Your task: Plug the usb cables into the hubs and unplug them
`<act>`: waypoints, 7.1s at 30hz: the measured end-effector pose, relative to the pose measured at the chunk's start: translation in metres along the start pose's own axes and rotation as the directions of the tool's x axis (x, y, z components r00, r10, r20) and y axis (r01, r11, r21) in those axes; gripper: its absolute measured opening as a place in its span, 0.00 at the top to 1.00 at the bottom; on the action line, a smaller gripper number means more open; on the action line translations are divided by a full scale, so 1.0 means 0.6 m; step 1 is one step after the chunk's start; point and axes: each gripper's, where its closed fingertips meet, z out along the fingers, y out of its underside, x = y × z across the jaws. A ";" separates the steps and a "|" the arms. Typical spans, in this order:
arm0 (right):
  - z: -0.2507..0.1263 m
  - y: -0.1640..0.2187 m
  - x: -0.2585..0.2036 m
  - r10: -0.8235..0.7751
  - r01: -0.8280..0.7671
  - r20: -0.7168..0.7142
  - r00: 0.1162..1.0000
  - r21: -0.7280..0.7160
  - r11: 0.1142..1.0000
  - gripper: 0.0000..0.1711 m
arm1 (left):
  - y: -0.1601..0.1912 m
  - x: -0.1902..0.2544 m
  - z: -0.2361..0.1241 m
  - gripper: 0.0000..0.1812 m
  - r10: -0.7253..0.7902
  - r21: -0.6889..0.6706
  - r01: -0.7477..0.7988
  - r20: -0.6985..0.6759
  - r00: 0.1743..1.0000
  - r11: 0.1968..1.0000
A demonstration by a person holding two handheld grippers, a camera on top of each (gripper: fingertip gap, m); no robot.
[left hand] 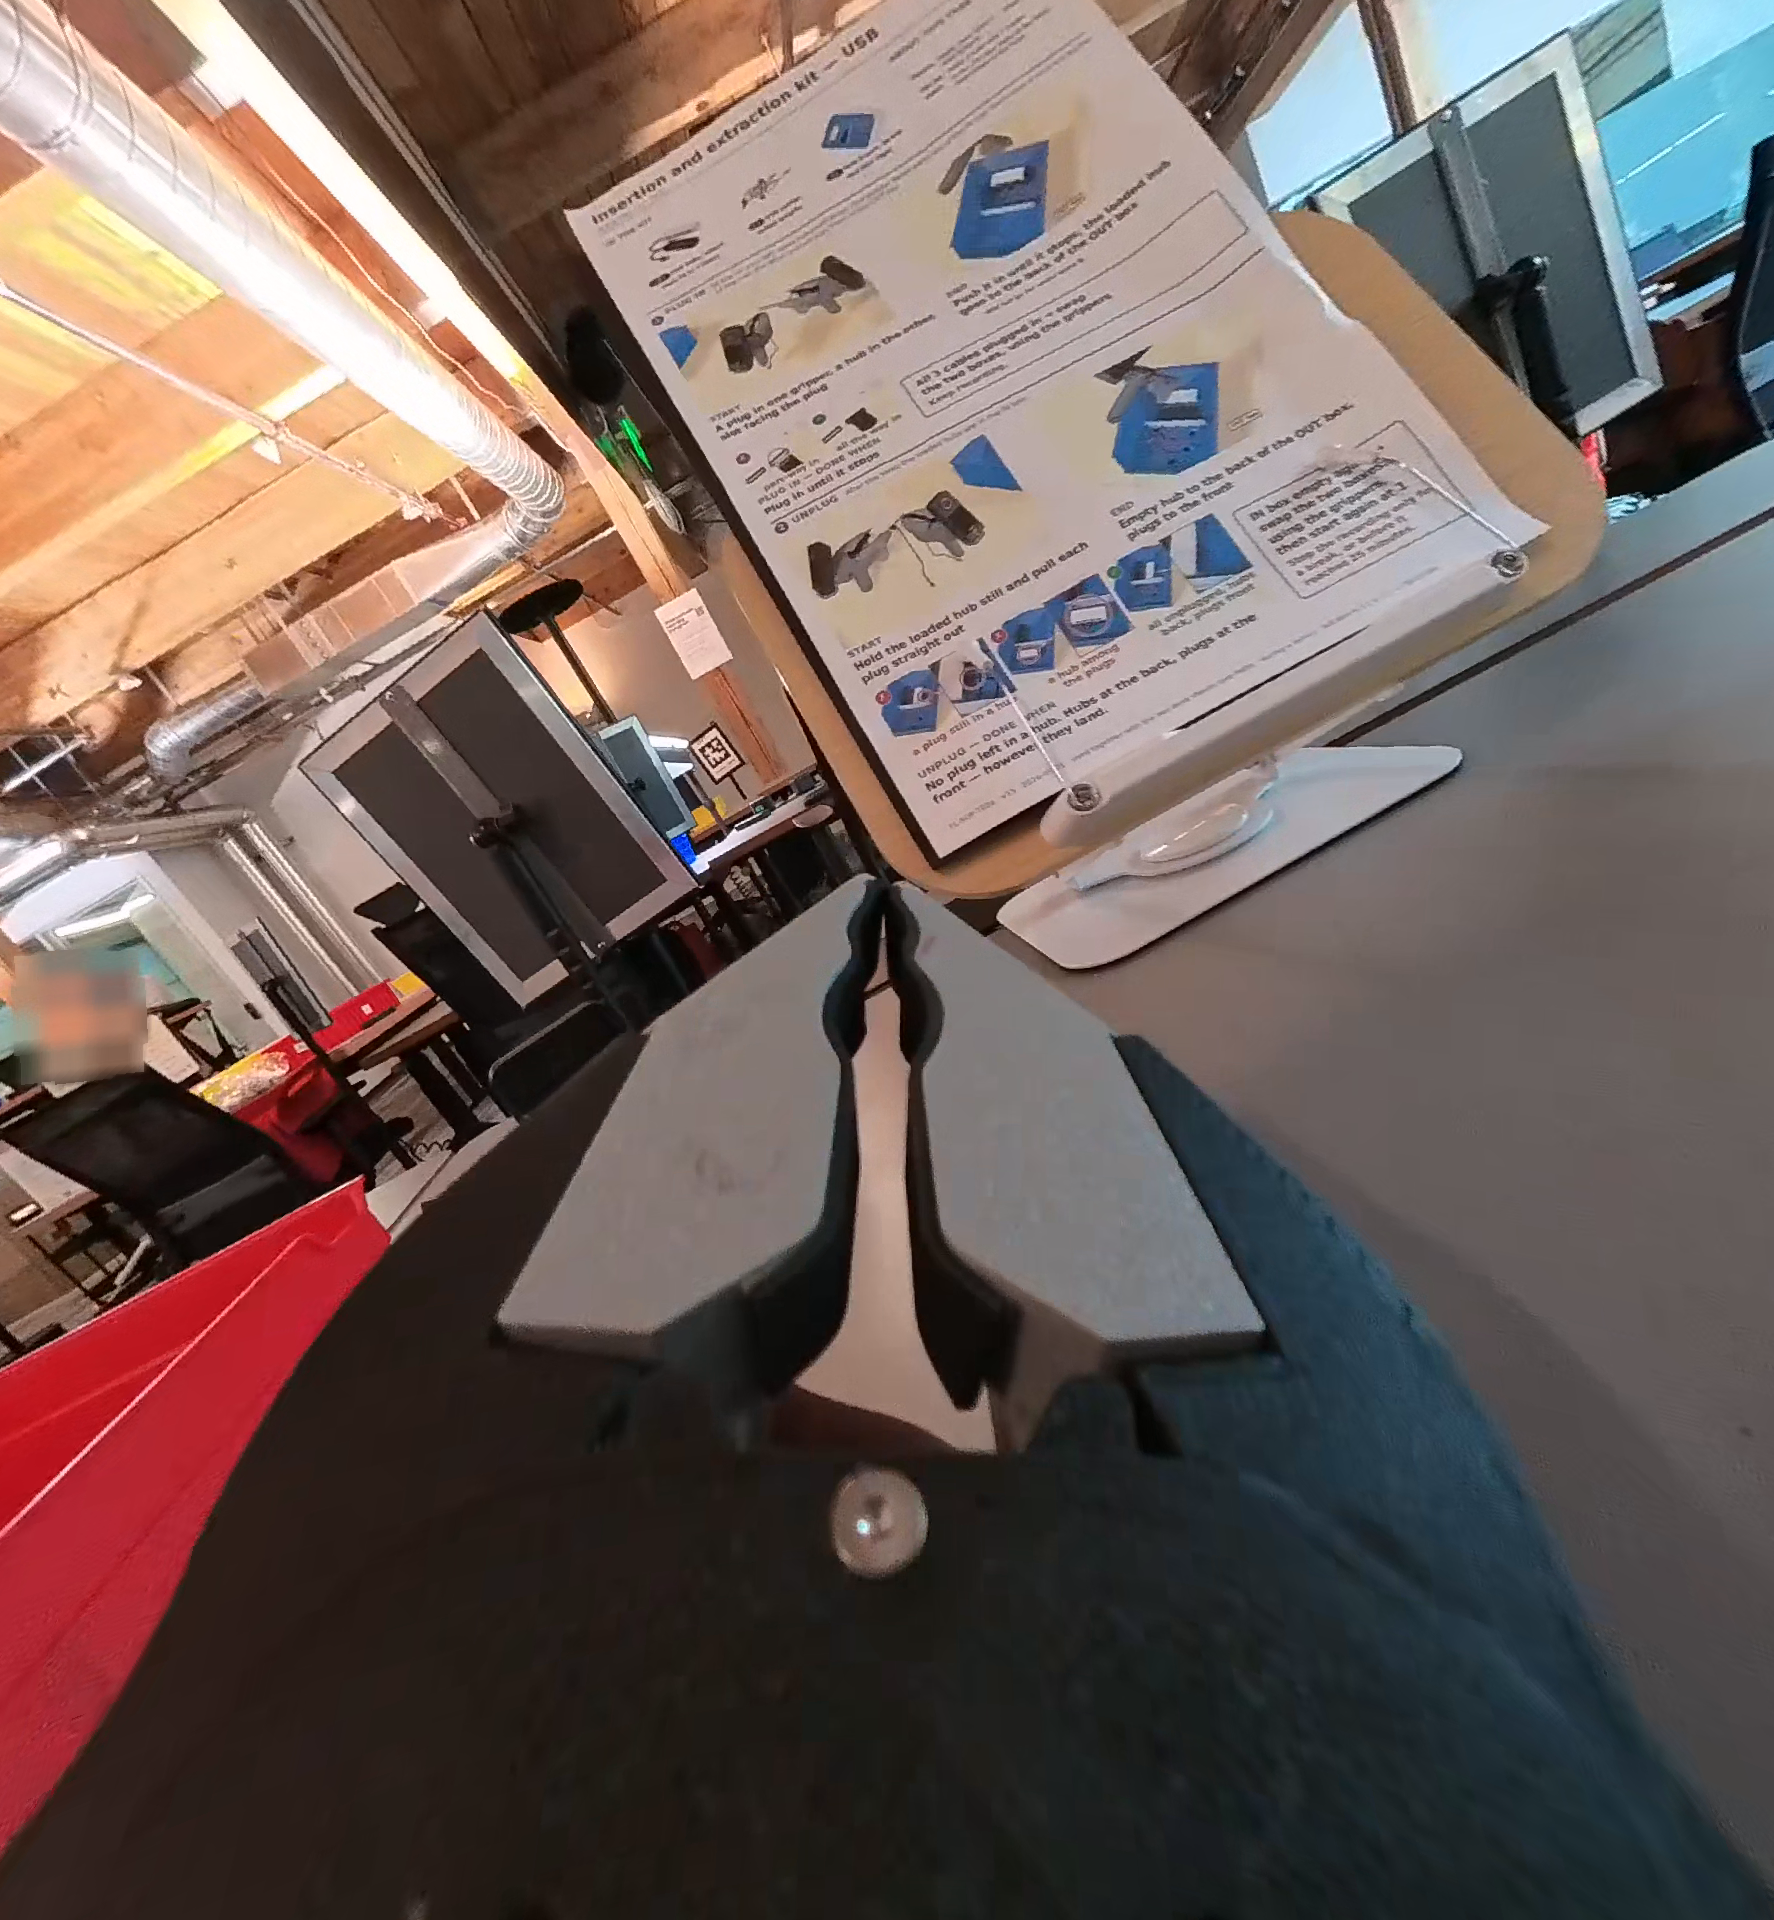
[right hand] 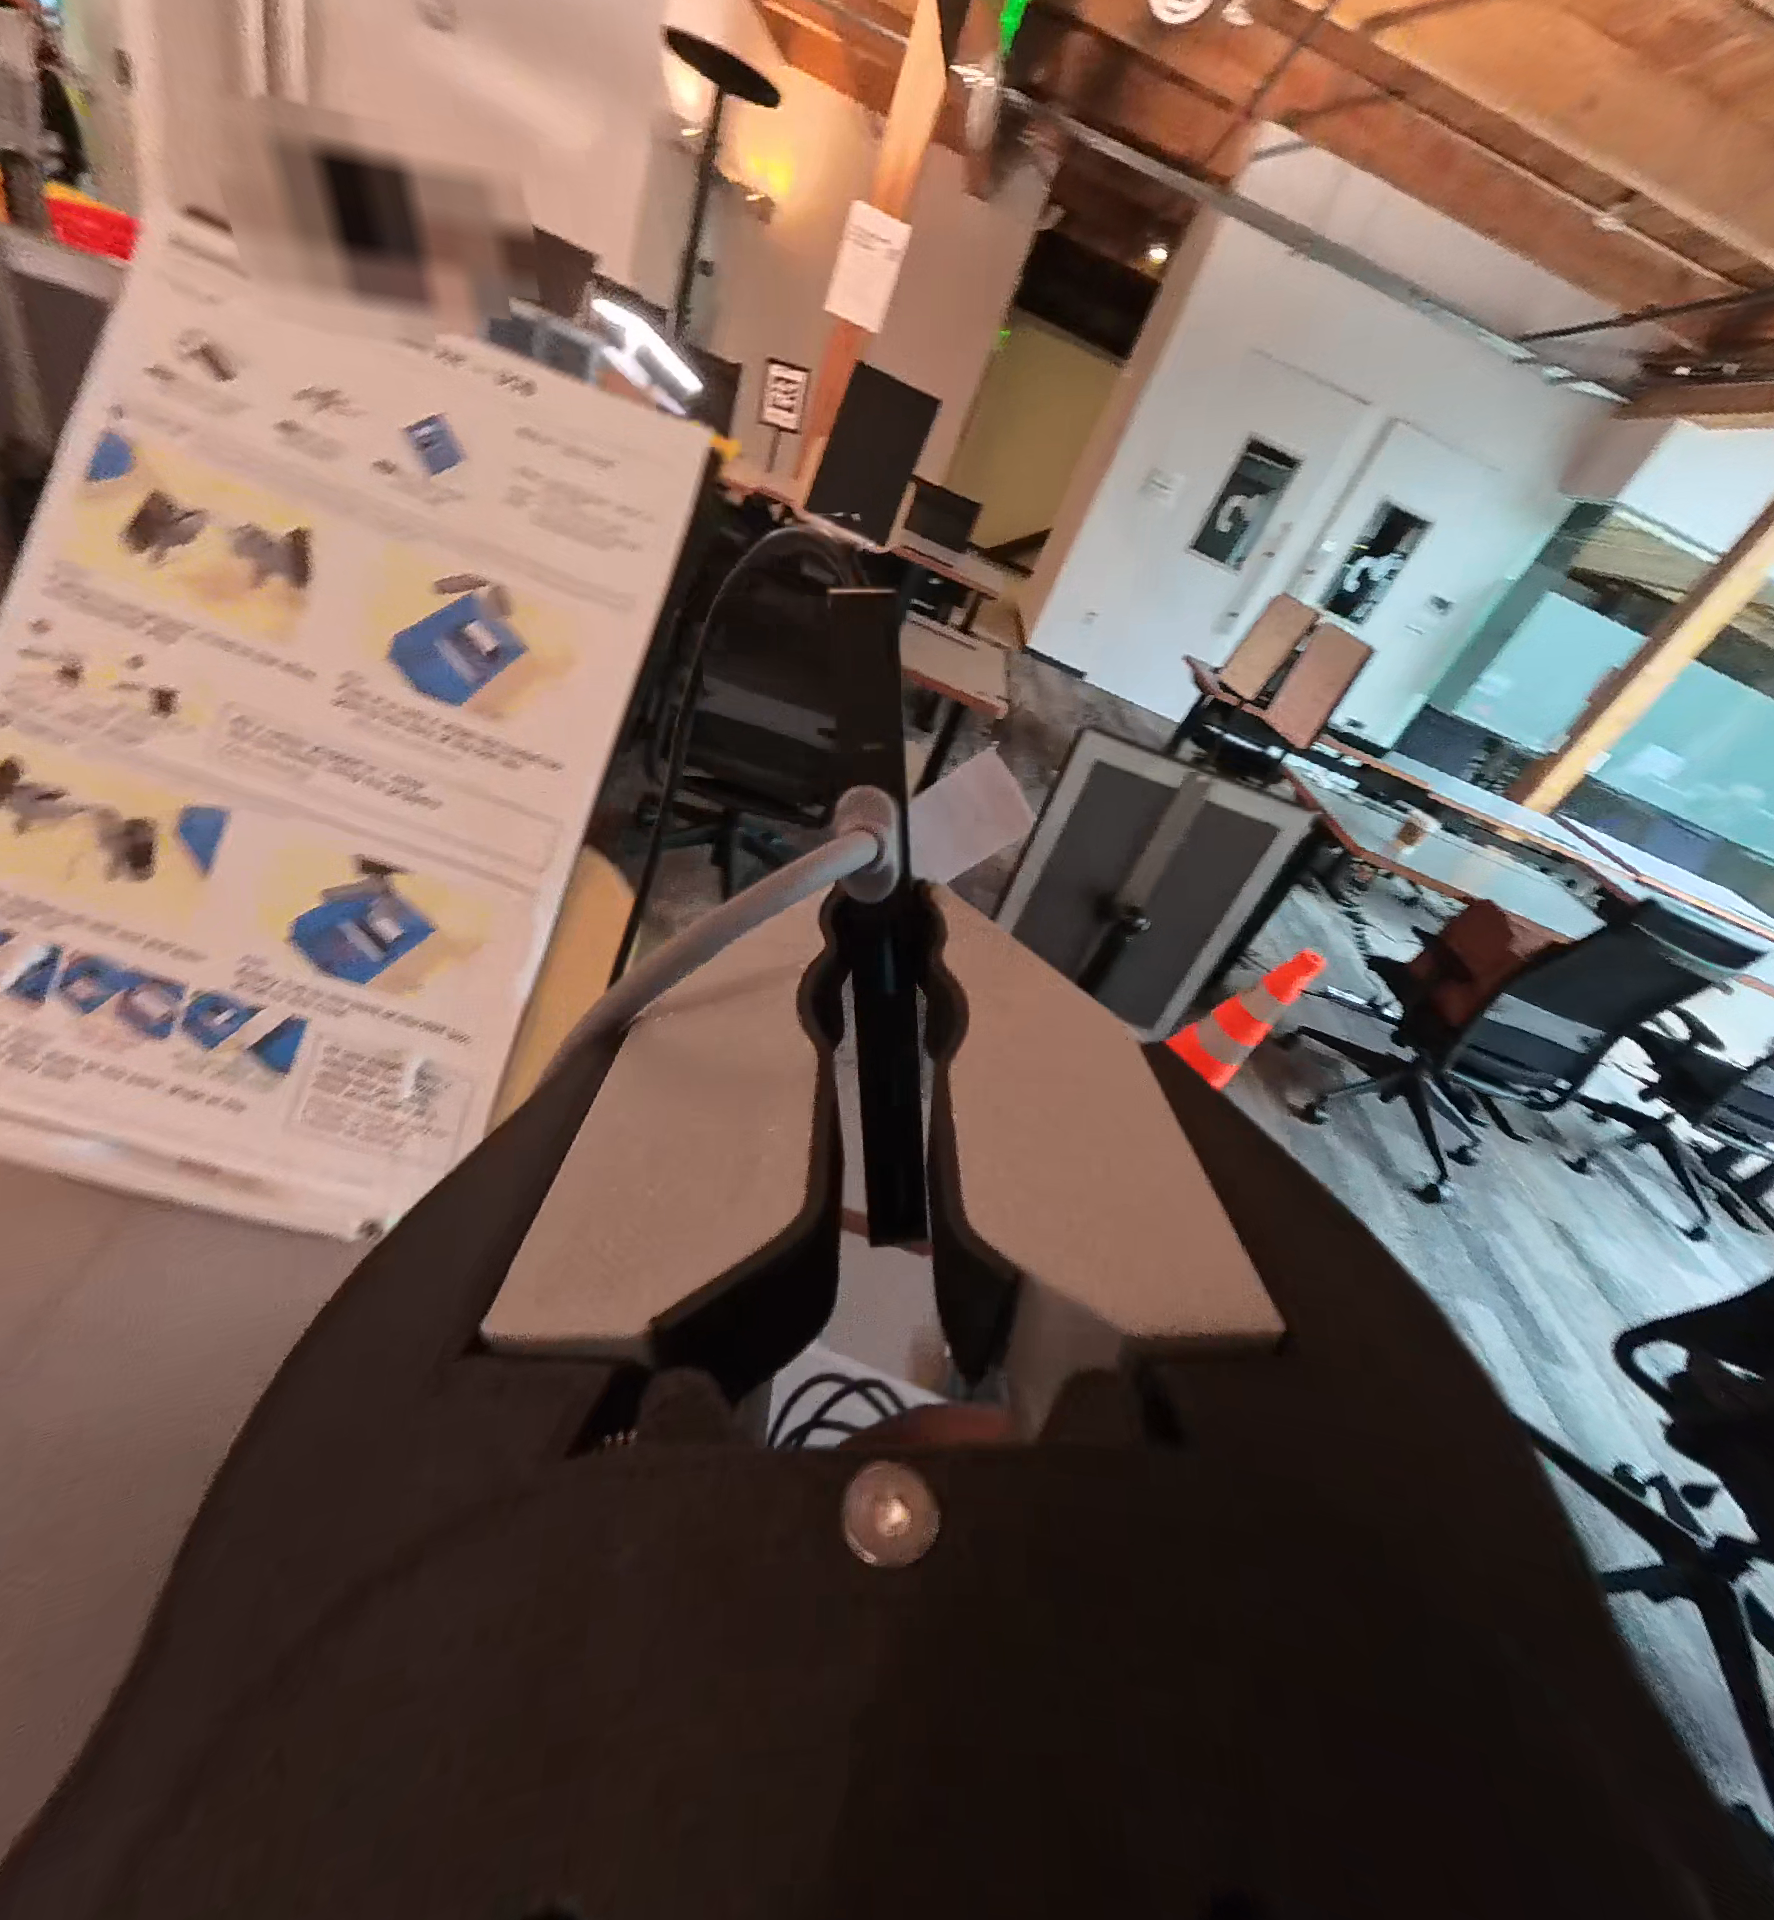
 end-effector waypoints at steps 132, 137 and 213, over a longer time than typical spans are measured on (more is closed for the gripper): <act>-0.058 0.522 0.036 -0.269 0.795 0.765 0.585 -0.475 0.379 0.95 | -0.002 0.060 0.003 1.00 0.145 -0.026 -0.148 -0.074 0.987 0.989; -0.007 0.517 -0.004 -0.320 0.791 0.734 0.599 -0.480 0.378 0.95 | 0.000 0.068 0.004 1.00 0.164 -0.030 -0.167 -0.085 0.983 0.985; 0.042 0.530 -0.080 0.056 0.397 0.475 0.878 -0.789 0.470 0.99 | -0.019 0.083 -0.015 1.00 0.205 0.000 -0.206 -0.090 0.975 0.979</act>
